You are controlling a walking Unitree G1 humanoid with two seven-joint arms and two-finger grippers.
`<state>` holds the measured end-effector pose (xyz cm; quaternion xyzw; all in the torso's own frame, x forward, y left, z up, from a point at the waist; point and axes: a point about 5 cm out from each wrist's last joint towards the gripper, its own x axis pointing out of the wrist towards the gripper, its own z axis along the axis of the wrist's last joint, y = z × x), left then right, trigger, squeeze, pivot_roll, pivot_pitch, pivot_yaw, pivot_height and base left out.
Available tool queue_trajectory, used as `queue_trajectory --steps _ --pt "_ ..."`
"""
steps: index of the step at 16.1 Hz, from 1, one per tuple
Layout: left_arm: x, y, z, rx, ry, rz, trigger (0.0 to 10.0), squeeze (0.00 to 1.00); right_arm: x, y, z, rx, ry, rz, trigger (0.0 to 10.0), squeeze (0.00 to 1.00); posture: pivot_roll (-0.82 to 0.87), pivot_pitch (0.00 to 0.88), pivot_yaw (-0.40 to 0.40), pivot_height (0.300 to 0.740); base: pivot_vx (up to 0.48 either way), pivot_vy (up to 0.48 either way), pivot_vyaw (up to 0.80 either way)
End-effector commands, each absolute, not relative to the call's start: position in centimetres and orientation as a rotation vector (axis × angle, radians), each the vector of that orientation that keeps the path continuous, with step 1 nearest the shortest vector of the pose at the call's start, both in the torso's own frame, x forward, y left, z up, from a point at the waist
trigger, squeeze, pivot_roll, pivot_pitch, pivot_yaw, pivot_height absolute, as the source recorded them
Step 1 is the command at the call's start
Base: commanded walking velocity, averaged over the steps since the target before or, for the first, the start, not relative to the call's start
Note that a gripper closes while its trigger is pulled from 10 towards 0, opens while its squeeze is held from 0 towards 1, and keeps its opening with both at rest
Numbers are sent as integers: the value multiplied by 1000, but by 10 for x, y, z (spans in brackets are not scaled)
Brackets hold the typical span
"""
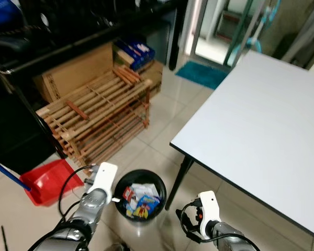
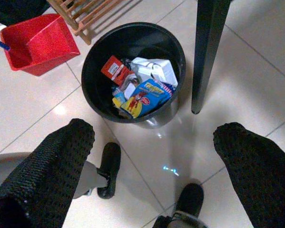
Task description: Picking trash to rubbish bin
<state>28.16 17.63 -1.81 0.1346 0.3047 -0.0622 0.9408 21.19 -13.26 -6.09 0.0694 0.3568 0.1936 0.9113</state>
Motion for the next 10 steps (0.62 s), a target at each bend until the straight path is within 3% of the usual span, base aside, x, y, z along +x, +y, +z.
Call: queue_trajectory --steps 1,7,8,10 --pt "288 166 -13 286 600 -188 10000 0 212 -133 -58 145 701 421 10000 0 -131 210 -46 740 0 0 0" --pt "305 133 3 268 525 -310 10000 0 209 -124 -29 185 528 493 10000 0 -212 299 -61 740 0 0 0" --pt "307 130 5 273 521 -314 10000 1000 208 -123 -24 186 513 500 10000 0 -216 304 -59 740 0 0 0" --pt "308 128 6 274 518 -323 10000 1000 208 -123 -21 190 504 499 10000 0 -224 310 -58 740 0 0 0"
